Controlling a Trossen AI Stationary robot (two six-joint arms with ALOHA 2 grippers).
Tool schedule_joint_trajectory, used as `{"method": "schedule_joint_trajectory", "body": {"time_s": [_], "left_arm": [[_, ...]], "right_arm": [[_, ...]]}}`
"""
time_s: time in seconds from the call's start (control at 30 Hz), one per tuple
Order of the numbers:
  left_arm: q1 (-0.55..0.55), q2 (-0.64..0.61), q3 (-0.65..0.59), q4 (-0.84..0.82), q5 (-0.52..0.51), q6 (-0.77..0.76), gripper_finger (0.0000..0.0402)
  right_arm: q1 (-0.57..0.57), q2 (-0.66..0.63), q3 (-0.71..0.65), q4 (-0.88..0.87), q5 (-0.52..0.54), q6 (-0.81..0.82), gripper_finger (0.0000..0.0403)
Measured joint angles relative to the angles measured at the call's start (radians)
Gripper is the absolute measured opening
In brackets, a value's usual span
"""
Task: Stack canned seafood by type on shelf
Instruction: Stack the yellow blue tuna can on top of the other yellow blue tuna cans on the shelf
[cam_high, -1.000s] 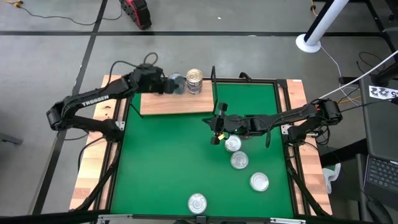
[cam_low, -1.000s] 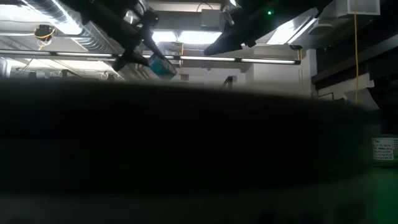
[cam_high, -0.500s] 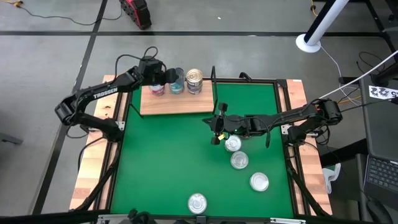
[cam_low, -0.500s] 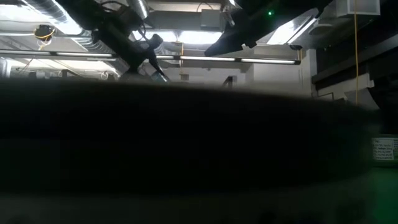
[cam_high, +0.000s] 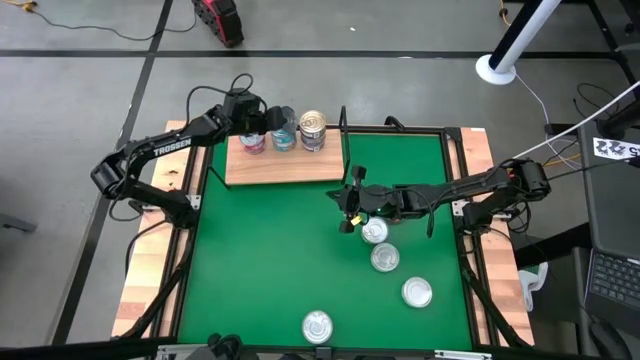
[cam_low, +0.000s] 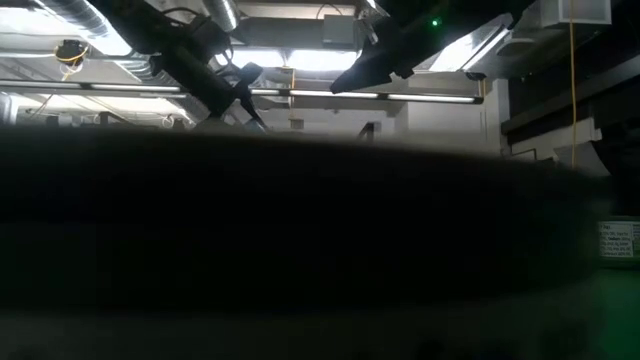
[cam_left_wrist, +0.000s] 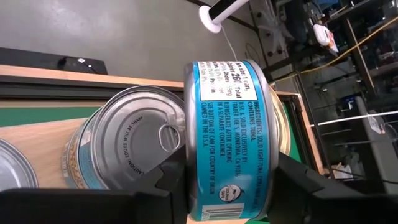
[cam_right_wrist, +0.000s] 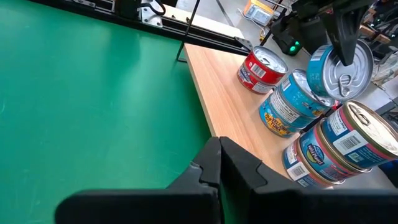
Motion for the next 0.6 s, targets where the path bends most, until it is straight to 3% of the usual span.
{"method": "schedule_joint_trajectory", "body": {"time_s": [0.33,0.6], "left_arm": [[0.000,0.000,0.000,-0.005,-0.001,-0.042,0.0150],[0.000,0.000,0.000,-0.005,-0.004,-0.032,0.0173]], "right_arm": [[0.000,0.000,0.000,0.000,0.000,0.000,0.0010],[0.000,0.000,0.000,0.001,0.000,0.000,0.0010]]}}
